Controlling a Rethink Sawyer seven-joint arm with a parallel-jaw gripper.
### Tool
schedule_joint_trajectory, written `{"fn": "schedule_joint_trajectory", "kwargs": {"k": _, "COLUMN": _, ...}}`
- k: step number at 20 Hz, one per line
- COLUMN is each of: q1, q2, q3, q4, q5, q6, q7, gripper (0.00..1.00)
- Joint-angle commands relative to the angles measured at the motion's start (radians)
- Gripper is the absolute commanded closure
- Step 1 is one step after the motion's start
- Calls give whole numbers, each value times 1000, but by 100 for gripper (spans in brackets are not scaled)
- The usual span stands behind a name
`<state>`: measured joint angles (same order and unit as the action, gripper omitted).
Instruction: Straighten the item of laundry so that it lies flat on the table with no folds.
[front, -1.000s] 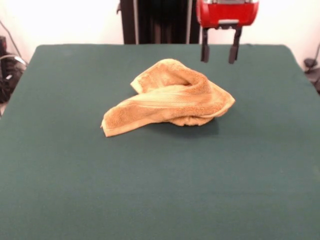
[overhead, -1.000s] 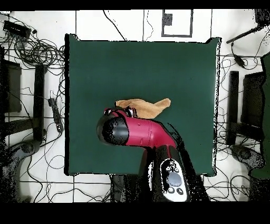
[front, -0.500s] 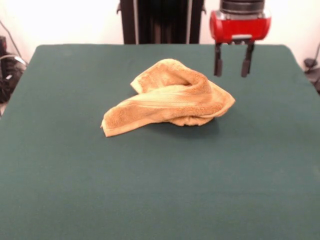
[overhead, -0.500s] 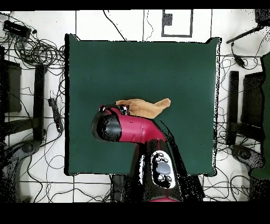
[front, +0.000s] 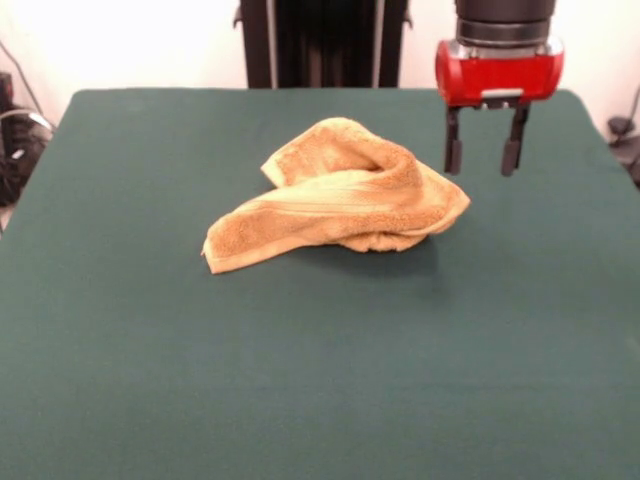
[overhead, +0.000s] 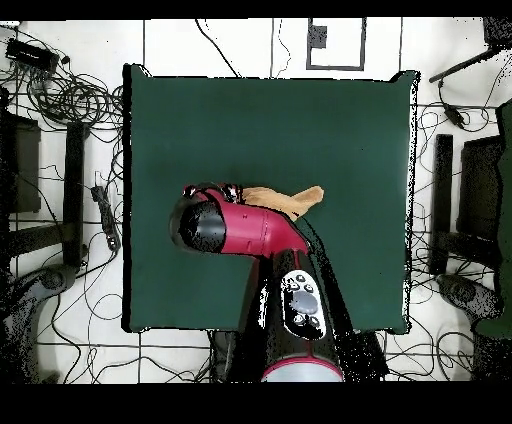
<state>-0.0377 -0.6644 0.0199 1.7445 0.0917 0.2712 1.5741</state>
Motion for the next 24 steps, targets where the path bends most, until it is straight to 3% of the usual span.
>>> {"fn": "schedule_joint_trajectory", "kwargs": {"k": 1, "q1": -3, "q2": 38, "q3": 42, "q4": -78, "q5": 46, "q6": 154, "q7": 164, "gripper": 0}}
{"fn": "schedule_joint_trajectory", "kwargs": {"k": 5, "q1": -19, "q2": 19, "q3": 30, "q4": -74, "q5": 29, "q6": 185, "q7": 151, "gripper": 0}}
{"fn": "schedule_joint_trajectory", "kwargs": {"k": 10, "q1": 4, "q2": 67, "q3": 22, "q4": -11, "q5": 45, "q6": 40, "q7": 236, "gripper": 0}}
{"fn": "schedule_joint_trajectory", "kwargs": {"k": 14, "q1": 7, "q2": 85, "q3": 18, "q4": 27, "q5": 52, "q6": 34, "q7": 254, "gripper": 0}}
{"fn": "schedule_joint_trajectory", "kwargs": {"k": 24, "q1": 69, "q2": 168, "q3": -40, "q4": 5, "q5": 68, "q6": -10, "q7": 299, "gripper": 0}}
